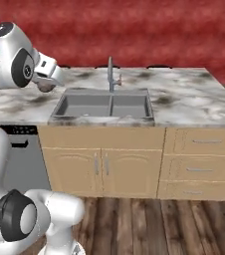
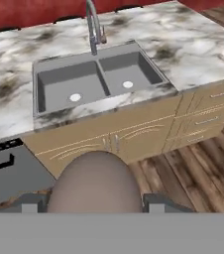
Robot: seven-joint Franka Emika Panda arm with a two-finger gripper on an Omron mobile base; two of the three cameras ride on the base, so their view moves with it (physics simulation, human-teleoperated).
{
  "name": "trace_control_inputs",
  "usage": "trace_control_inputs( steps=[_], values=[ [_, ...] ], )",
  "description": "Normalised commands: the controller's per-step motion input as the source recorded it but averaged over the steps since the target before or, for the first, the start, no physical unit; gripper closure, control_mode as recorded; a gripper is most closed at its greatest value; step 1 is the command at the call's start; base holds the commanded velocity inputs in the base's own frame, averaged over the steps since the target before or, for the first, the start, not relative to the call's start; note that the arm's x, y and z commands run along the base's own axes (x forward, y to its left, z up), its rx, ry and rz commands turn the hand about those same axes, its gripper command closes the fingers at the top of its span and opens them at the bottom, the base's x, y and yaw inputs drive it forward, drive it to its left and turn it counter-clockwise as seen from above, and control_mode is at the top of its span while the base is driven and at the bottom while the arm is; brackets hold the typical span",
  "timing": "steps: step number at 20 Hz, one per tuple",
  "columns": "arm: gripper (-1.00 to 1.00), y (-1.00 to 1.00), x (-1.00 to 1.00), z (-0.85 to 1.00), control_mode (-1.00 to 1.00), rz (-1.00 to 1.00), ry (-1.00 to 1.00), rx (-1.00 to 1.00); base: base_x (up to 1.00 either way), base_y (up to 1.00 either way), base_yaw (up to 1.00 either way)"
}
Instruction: Pick the egg and butter from the fridge and place them by the bowl for mixing.
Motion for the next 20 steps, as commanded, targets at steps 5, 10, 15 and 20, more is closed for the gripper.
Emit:
trace_control_inputs(
  steps=[5, 10, 15, 20],
  values=[
    [1.00, 0.00, 0.00, 0.00, 1.00, 0.00, 0.00, 0.00, 0.00, -0.03, -0.95],
    [1.00, 0.00, 0.00, 0.00, 1.00, 0.00, 0.00, 0.00, 0.00, 0.00, -0.98],
    [1.00, 0.00, 0.00, 0.00, 1.00, 0.00, 0.00, 0.00, 0.00, 0.00, -0.98],
    [1.00, 0.00, 0.00, 0.00, 1.00, 0.00, 0.00, 0.00, 0.00, 0.08, -0.91]
  ],
)
